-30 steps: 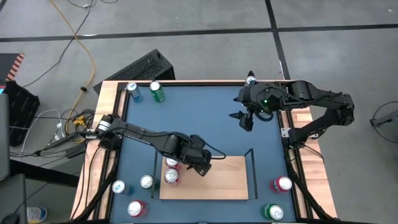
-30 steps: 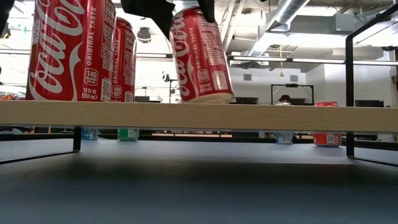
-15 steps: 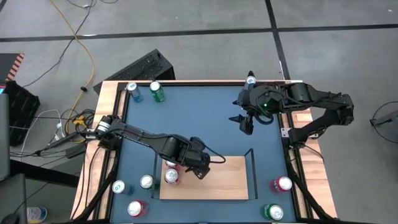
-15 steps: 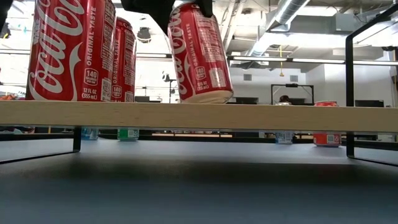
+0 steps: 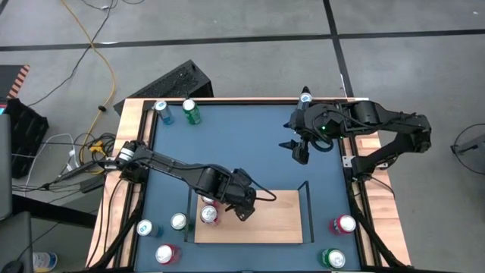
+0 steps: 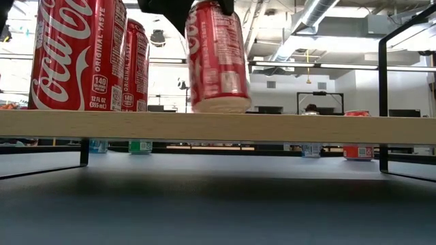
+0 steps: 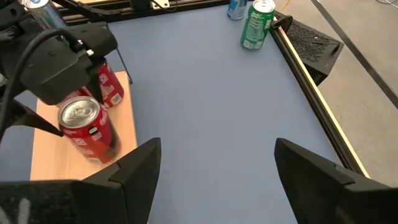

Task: Place canned beverage on shelf
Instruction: Put the red soda can on the shelf aligned with the other red soda can

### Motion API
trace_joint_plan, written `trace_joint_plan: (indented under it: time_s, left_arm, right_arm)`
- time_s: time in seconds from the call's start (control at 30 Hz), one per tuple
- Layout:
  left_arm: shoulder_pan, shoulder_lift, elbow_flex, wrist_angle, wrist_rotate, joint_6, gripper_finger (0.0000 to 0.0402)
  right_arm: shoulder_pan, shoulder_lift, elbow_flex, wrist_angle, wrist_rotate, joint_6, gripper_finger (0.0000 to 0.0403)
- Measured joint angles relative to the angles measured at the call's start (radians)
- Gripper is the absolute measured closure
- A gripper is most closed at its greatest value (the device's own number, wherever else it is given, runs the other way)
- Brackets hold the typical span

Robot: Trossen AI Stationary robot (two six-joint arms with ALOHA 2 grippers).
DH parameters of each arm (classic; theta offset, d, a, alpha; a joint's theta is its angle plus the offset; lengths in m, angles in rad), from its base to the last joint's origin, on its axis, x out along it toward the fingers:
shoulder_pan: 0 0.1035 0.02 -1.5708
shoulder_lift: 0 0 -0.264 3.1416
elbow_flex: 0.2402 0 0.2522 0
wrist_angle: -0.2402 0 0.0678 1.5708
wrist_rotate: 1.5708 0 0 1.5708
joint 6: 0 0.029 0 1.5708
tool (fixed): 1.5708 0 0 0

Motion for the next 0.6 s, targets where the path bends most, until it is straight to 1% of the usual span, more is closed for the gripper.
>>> trace_joint_plan:
  time_s: [0.1,0.2,0.37,0.47,0.6]
  left_arm:
    - [-0.001,-0.003,0.0,0.004,-0.005,0.005,0.0072]
    - [0.0,-0.003,0.0,0.002,-0.008,0.001,0.0069]
    - [0.0,-0.003,0.0,0.001,-0.028,-0.001,0.0069]
    - [0.001,-0.015,0.0,0.003,-0.03,0.007,0.0068]
    - [0.002,-0.049,0.0,-0.004,-0.033,0.02,0.0068]
  right_arm:
    - [0.0,0.0,0.0,0.0,0.0,-0.002,0.0101]
    - [0.0,0.0,0.0,0.0,-0.006,-0.002,0.0101]
    - [0.002,0.0,0.0,0.0,-0.07,0.002,0.0102]
    - [0.024,0.002,0.0,0.0,-0.098,0.002,0.0102]
    - [0.082,0.003,0.0,0.012,-0.098,0.002,0.0102]
